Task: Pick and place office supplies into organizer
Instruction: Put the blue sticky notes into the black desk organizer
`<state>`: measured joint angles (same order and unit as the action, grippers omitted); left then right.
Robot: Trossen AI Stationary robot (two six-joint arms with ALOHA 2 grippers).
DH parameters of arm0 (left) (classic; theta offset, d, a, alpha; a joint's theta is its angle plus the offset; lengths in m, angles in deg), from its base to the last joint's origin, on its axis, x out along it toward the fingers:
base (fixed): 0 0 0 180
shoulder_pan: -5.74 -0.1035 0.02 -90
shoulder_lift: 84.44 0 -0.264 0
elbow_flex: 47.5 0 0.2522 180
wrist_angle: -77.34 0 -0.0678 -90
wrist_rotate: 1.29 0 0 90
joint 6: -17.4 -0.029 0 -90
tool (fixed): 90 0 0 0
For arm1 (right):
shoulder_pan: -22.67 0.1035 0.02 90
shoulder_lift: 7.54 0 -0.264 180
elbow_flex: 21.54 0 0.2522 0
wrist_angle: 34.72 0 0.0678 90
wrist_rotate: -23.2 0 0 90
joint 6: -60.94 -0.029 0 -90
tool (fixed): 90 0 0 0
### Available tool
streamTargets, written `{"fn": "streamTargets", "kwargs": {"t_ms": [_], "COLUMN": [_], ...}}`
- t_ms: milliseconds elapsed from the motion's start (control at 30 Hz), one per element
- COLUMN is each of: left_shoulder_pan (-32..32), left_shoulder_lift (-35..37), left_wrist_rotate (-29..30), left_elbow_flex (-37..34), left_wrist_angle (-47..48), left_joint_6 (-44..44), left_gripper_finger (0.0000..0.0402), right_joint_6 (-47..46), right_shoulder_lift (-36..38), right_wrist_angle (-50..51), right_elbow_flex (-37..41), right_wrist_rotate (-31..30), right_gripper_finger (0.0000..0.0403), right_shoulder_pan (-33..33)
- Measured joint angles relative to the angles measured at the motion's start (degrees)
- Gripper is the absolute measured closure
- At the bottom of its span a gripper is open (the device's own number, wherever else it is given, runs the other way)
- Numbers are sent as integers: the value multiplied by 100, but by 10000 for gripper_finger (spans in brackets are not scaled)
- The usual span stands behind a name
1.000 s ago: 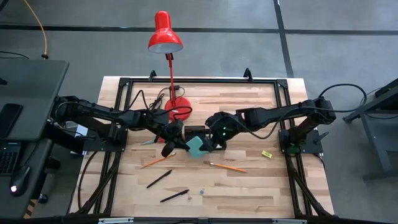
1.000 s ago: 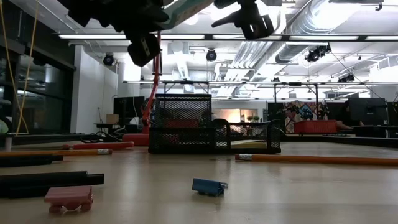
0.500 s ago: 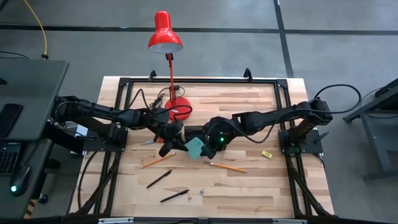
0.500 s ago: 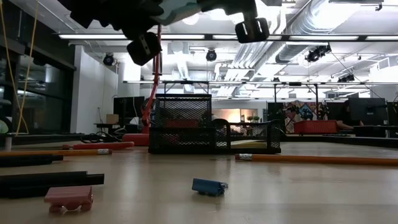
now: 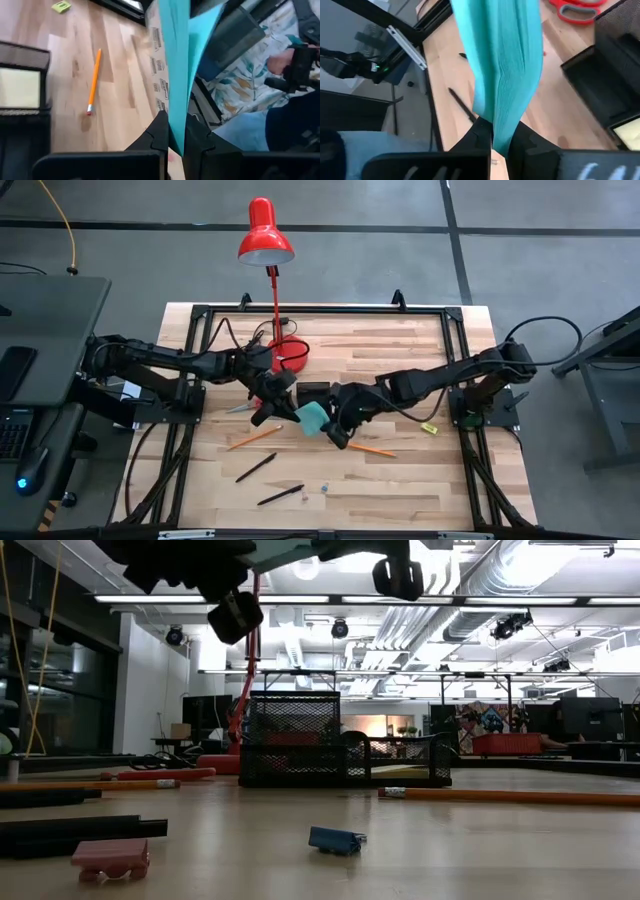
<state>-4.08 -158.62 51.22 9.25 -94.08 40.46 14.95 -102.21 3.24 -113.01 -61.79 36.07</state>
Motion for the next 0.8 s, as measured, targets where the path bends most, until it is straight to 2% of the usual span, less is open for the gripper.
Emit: {"fn": "streamTargets", "kwargs": {"t_ms": [133,233,400,533,667,800], "left_shoulder_pan": [12,27,62,220,416,512], "left_shoulder_lift": [14,9,9,9,9,9], "left_wrist_rotate": [-171,-161,54,244,384,553], "left_elbow_flex": [2,2,2,2,2,2], "left_wrist_angle": [589,980,1078,971,965,962], "left_joint_6": [-231,-393,-412,-418,-377,-377], "left_gripper_finger": [392,392,392,392,392,392], "right_joint_6": [-94,-157,-235,-341,-403,-409], "right_shoulder_lift": [15,52,59,59,59,59], "right_wrist_angle": [666,956,494,229,85,-17], "right_elbow_flex": [26,22,17,13,13,13], "right_wrist_rotate": [504,557,353,208,318,594], "right_gripper_finger": [347,295,198,139,108,103], "right_shoulder_pan": [38,30,-29,-279,-575,-737]}}
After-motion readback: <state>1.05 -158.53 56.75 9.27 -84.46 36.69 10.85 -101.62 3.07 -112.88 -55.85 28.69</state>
